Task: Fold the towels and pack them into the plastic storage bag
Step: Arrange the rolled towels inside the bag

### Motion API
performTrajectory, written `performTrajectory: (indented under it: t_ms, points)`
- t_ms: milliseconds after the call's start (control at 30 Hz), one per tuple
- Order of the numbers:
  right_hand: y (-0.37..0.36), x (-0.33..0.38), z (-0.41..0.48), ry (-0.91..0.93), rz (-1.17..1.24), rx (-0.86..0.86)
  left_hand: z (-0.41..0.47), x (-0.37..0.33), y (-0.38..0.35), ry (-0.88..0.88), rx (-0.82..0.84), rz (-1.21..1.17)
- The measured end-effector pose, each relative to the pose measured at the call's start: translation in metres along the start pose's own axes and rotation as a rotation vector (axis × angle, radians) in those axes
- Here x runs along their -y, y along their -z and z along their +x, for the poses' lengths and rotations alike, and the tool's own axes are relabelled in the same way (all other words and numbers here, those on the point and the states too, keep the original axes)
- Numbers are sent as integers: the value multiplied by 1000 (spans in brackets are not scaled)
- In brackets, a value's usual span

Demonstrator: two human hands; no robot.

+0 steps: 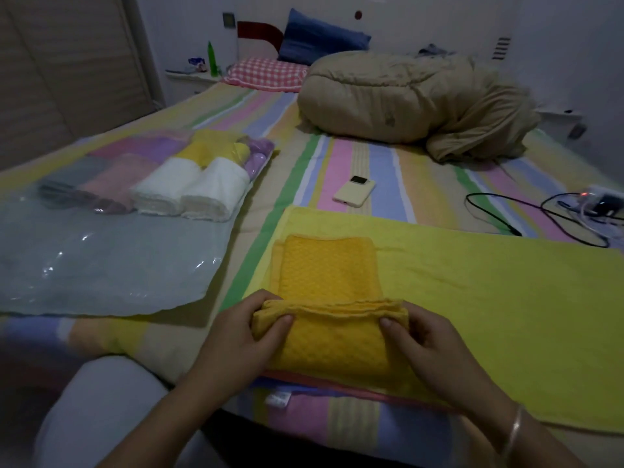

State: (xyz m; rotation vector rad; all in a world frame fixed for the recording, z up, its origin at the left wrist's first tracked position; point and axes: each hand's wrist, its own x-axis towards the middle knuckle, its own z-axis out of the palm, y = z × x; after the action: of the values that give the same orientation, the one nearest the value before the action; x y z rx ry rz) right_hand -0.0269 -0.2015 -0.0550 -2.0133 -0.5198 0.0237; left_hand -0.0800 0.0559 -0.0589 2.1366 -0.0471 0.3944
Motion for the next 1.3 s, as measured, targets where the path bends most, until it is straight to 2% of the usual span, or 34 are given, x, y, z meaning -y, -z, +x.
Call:
performTrajectory:
  t_ms: [133, 267, 333, 400, 433, 500, 567, 633, 733, 800, 833, 900, 967, 1033, 1100, 1167, 1300]
  points:
    - [-17, -31, 13, -318, 14, -54, 11, 22, -17, 214, -44, 126]
    - [-19, -41, 18, -439, 66, -41, 11, 11, -24, 263, -127, 282]
    - [-19, -42, 20, -452, 53, -37, 8, 6, -22, 104, -202, 413]
    - [-19, -43, 22, -456, 62, -32, 5, 1, -16, -233, -245, 488]
    - [-19, -42, 23, -457, 61, -30, 4, -1, -14, -399, -207, 501]
    - [-19, -42, 25, -464, 35, -31, 2, -1, -13, -634, -22, 528]
    - [-20, -41, 25, -475, 9, -36, 3, 7, -14, -686, 190, 579]
    - [-21, -39, 25, -494, 0, -48, 6, 18, -13, -620, 338, 601]
    - [-15, -28, 21, -449, 24, -143, 11, 26, -8, -559, 395, 572]
    - [-10, -18, 13, -202, -90, -231, 17, 22, -3, -466, 372, 476]
    - [-7, -13, 11, -16, -192, -192, 23, 18, -1, -402, 355, 402]
    - [-3, -10, 9, 273, -376, 34, 41, 10, 4, -274, 352, 252]
    - [2, -18, 18, 333, -472, 167, 65, 8, 8, -151, 317, 161]
    - [6, -19, 36, 209, -379, 116, 91, 11, 11, 44, 262, 89]
    - [8, -19, 60, 7, -87, 20, 115, 17, 8, 273, 217, -3]
    - [7, -23, 90, -187, 73, -63, 135, 25, 1, 403, 161, -7]
    - [-8, -39, 135, -425, -198, -134, 156, 44, -15, 489, 87, -5]
